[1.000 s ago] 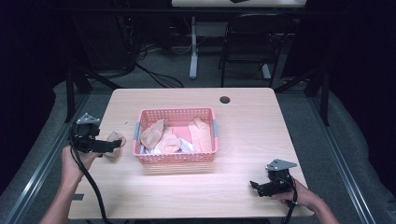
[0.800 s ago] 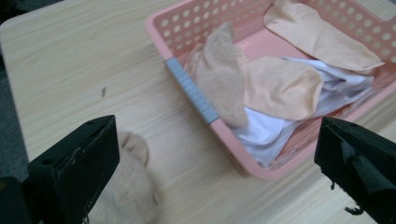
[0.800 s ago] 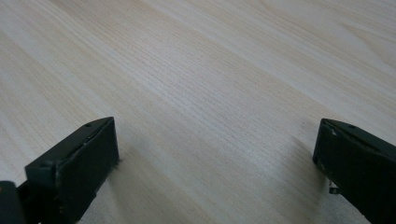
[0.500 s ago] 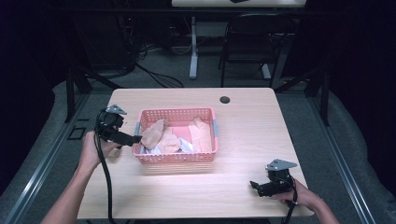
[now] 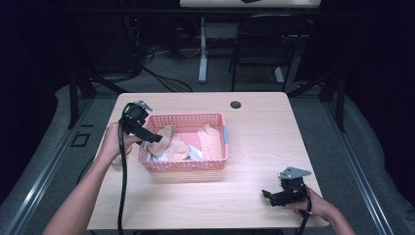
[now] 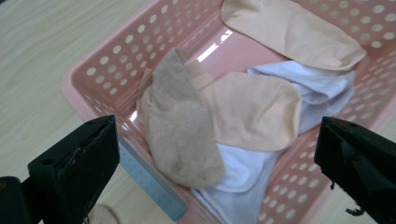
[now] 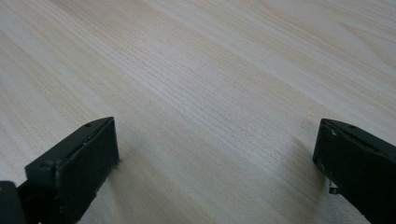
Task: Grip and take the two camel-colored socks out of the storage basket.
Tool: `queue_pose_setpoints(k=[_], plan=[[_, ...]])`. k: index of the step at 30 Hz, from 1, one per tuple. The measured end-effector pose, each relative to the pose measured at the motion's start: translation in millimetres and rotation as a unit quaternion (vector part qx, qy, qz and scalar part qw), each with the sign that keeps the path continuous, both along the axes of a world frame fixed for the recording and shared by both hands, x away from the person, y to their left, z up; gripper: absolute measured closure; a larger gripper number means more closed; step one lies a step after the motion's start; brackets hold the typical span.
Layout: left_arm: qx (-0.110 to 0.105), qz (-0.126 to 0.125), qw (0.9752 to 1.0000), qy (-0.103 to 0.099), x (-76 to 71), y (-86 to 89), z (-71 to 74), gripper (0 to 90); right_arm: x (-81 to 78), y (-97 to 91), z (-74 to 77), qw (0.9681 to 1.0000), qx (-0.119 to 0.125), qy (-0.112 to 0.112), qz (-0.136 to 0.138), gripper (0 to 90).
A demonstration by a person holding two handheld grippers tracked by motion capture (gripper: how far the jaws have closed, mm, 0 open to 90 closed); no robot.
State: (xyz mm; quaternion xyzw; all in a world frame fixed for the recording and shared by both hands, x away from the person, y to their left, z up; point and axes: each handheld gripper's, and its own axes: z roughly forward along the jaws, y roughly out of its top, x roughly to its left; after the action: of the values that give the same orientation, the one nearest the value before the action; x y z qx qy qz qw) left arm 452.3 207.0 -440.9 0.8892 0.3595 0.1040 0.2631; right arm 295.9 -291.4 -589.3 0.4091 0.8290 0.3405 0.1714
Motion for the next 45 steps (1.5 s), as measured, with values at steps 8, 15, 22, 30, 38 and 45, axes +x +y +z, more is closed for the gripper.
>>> queue_pose_setpoints(k=[8,15,22,30,38,45], plan=[[0.005,0.007,0.9998,0.020,21.9,-3.9,-20.9,0.3,-0.3,-0.2,0.1,1.0000,0.000,0.000,0.000,0.0],[-0.001,0.020,0.9993,0.031,38.4,-3.9,-41.4,2.0,-0.4,-0.2,0.1,1.0000,0.000,0.000,0.000,0.0],[0.014,0.016,0.9995,0.022,49.7,-12.9,-53.0,5.3,-0.3,-0.2,0.0,1.0000,0.000,0.000,0.000,0.0],[0.035,0.018,0.9991,0.014,59.9,-28.0,-66.7,14.9,-0.2,-0.5,0.2,1.0000,-0.001,0.001,0.001,0.0],[0.063,0.060,0.9959,0.025,67.8,-39.1,-73.2,41.3,-0.2,-0.5,0.2,1.0000,-0.001,0.002,0.002,0.0],[0.084,0.057,0.9938,0.046,69.6,-48.6,-75.9,72.0,-0.2,-0.5,0.2,1.0000,-0.001,0.001,0.001,0.0]])
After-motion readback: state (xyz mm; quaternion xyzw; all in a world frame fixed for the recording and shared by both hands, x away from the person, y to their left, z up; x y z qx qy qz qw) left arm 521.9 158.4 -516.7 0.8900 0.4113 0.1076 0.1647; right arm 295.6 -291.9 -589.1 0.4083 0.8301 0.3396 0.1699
